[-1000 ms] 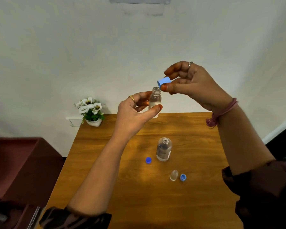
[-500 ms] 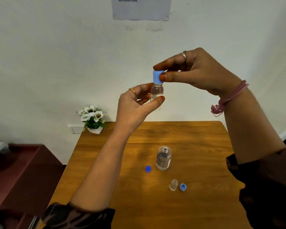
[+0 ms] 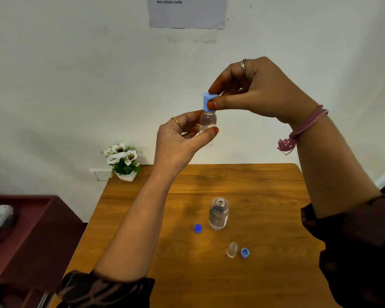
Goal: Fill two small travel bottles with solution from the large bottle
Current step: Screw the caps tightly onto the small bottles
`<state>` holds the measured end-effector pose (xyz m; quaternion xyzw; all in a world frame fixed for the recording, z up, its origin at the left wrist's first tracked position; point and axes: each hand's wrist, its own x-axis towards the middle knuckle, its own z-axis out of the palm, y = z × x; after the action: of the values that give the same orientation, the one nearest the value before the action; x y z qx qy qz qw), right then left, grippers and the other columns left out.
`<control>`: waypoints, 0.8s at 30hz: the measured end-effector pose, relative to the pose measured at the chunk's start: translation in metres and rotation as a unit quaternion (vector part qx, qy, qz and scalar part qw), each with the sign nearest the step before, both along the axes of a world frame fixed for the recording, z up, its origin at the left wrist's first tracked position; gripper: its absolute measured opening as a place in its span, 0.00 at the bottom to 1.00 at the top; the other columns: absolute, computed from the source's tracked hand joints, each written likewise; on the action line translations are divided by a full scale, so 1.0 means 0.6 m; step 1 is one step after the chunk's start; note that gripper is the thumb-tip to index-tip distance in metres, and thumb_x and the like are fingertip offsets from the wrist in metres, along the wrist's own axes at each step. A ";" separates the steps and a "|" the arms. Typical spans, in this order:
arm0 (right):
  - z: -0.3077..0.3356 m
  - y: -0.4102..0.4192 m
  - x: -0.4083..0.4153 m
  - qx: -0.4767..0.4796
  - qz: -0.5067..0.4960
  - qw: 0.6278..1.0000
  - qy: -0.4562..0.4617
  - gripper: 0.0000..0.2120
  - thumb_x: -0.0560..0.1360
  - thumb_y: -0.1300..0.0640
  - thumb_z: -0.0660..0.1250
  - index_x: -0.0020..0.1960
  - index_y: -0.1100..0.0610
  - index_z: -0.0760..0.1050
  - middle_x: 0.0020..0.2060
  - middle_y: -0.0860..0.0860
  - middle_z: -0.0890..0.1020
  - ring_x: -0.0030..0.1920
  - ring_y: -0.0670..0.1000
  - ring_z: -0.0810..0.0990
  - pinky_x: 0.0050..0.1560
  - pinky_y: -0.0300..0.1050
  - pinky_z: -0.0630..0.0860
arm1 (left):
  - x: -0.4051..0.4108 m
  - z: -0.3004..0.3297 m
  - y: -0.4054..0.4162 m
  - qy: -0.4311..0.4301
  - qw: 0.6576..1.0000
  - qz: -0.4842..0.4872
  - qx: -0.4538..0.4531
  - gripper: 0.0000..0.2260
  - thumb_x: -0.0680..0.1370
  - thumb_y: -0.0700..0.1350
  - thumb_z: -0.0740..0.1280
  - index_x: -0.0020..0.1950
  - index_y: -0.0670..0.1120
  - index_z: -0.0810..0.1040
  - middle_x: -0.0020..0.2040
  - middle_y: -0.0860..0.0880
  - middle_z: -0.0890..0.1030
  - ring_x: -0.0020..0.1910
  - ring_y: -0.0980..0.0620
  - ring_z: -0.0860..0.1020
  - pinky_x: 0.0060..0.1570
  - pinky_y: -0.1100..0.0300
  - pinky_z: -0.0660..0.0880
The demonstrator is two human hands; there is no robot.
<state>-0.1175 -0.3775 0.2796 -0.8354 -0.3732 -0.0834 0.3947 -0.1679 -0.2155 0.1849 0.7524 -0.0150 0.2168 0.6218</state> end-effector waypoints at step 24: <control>0.002 0.002 0.025 -0.016 0.022 0.999 0.031 0.22 0.65 0.40 0.70 0.51 0.55 0.80 0.45 0.48 0.84 0.44 0.48 0.82 0.46 0.40 0.79 | 0.014 -0.004 -0.002 0.003 1.000 0.004 -0.002 0.18 0.70 0.45 0.76 0.60 0.47 0.81 0.52 0.49 0.84 0.50 0.52 0.80 0.55 0.55 0.80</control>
<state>-0.1024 -0.3764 0.2809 -0.8355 -0.3802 -0.0423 0.3944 -0.1597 -0.2167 0.1823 0.7520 -0.0095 0.2172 0.6222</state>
